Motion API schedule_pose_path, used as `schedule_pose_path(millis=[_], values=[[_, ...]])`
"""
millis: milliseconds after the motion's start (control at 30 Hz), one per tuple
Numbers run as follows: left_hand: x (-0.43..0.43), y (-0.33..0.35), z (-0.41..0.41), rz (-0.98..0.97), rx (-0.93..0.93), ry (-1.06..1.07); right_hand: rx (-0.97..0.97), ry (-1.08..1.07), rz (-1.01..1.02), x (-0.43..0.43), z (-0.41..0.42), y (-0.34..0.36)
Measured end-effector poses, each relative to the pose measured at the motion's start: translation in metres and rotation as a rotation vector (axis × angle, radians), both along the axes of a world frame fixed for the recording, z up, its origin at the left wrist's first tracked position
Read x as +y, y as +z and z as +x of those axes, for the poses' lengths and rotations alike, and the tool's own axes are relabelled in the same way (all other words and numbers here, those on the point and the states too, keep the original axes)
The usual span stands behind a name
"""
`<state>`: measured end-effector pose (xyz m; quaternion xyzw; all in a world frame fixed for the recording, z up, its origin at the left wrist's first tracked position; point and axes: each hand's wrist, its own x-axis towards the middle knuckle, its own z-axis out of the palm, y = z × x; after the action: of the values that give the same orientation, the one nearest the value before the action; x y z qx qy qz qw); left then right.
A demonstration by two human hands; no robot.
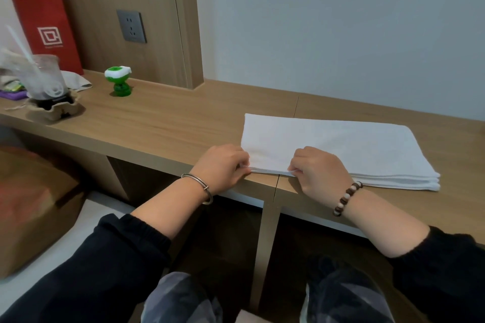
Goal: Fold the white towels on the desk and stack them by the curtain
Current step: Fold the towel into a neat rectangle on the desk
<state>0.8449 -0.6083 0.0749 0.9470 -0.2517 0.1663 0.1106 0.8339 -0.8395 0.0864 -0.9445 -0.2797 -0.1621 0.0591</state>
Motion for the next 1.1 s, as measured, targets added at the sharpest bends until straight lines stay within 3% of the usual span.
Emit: schedule_pose_path(millis=[267,567,700,833,1100], values=[[0.001,0.005,0.001,0.143,0.005,-0.018,-0.087,0.037,-0.095,-0.006,-0.005,0.003],[-0.045,0.025,0.015,0.34,-0.08,0.01,-0.009,0.022,0.034,-0.019,-0.002,-0.003],[-0.078,0.017,0.043,0.159,0.109,-0.027,0.002,0.037,0.026,-0.023,-0.001,-0.002],[-0.092,-0.001,0.058,0.247,0.367,0.003,0.048,0.062,0.022,-0.028,-0.001,0.001],[-0.091,-0.007,0.059,0.245,0.373,0.038,0.045,-0.123,0.08,-0.06,0.001,0.002]])
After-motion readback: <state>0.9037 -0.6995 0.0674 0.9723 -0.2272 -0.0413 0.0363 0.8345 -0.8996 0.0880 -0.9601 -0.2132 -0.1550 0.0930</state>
